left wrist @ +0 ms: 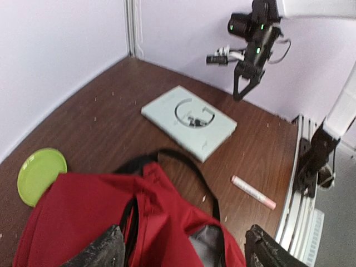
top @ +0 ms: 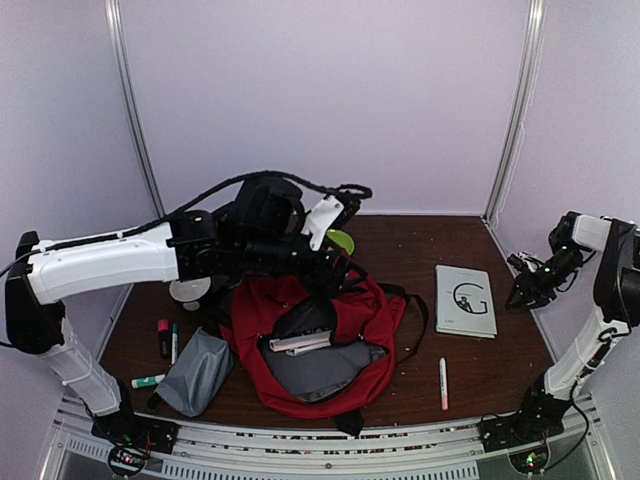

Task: Pack the student bag
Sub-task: Adjust the book at the center of the board.

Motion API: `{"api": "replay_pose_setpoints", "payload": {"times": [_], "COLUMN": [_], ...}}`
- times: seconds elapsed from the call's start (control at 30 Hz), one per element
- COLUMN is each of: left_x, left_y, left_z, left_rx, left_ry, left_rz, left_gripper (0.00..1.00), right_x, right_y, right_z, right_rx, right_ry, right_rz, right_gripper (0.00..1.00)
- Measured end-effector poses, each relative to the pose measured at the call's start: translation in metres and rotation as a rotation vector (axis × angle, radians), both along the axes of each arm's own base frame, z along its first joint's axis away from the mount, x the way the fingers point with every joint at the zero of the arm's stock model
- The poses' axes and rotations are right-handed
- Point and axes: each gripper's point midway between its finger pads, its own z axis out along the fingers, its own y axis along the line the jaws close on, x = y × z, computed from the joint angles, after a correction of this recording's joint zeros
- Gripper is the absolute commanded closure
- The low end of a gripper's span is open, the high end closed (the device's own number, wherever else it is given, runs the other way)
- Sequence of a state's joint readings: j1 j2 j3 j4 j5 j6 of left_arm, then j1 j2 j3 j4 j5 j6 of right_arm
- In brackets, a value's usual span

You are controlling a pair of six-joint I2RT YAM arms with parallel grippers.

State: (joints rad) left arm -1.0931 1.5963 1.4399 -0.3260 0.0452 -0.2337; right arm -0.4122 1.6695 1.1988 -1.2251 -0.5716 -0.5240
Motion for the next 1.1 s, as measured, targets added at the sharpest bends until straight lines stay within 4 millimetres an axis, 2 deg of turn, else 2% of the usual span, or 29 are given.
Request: {"api": "replay_pose_setpoints", "payload": {"times": [0.1, 0.17, 0.2, 0.3, 0.4, 0.47, 0.67, 0.8, 0.9, 1.1], "left_x": [0.018, 0.036, 0.04, 0.063, 0.084, 0.095, 0.112, 0.113, 0.113, 0.111], "left_y": [-0.037, -0.069, -0.078, -0.117, -0.146, -0.16, -0.179, -0.182, -0.185, -0.195], "left_z": [0.027, 0.029, 0.027, 0.01, -0.023, -0.054, -0.139, -0.18, -0.193, -0.19], "left_rx": [-0.067, -0.099, -0.107, -0.136, -0.159, -0.163, -0.163, -0.154, -0.165, -0.235], "left_ry": [-0.032, -0.024, -0.017, 0.047, 0.141, 0.224, 0.474, 0.611, 0.684, 0.801], "left_rz": [0.018, 0.055, 0.064, 0.116, 0.163, 0.193, 0.238, 0.256, 0.261, 0.253], "left_gripper": [0.2, 0.19, 0.19, 0.16, 0.14, 0.14, 0.17, 0.17, 0.17, 0.17], "right_x": [0.015, 0.024, 0.027, 0.038, 0.045, 0.05, 0.061, 0.068, 0.073, 0.072], "right_y": [-0.006, -0.01, -0.011, -0.015, -0.017, -0.018, -0.014, -0.006, 0.005, 0.021], "right_z": [-0.006, -0.014, -0.018, -0.032, -0.042, -0.047, -0.052, -0.048, -0.048, -0.051], "right_rx": [-0.006, -0.004, -0.003, 0.002, 0.014, 0.02, 0.039, 0.034, 0.035, 0.034], "right_ry": [-0.013, -0.01, -0.006, 0.006, 0.016, 0.018, 0.013, 0.003, 0.008, 0.034], "right_rz": [-0.028, -0.042, -0.049, -0.068, -0.079, -0.085, -0.087, -0.057, -0.027, 0.002], "right_gripper": [0.54, 0.54, 0.54, 0.53, 0.53, 0.53, 0.53, 0.53, 0.53, 0.53]}}
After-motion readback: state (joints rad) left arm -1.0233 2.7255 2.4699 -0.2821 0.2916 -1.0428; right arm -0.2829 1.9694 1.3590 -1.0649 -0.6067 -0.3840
